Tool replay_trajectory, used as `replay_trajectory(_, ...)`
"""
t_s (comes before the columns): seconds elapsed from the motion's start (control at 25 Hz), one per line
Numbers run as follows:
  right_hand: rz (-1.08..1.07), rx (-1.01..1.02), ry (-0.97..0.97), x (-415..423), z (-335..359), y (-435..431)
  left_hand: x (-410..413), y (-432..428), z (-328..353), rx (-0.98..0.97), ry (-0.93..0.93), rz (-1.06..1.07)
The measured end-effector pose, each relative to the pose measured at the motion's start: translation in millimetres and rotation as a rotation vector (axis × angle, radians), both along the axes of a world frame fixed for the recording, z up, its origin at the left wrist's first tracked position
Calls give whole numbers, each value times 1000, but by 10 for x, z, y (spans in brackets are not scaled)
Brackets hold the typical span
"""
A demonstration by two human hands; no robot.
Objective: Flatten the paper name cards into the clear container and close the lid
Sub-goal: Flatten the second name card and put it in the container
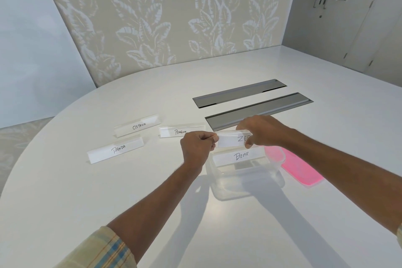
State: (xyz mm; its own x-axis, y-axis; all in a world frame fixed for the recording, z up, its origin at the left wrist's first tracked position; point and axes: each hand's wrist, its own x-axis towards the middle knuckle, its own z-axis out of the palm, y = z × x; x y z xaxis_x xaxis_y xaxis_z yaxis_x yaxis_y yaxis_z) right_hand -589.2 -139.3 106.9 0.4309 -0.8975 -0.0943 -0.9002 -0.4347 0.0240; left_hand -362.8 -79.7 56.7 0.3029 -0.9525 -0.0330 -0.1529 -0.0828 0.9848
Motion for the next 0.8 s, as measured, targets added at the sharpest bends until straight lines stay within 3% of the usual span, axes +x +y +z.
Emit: replay_trajectory(0.8, 45, 103, 64, 65, -756, -238, 240, -141, -358, 83, -16, 125)
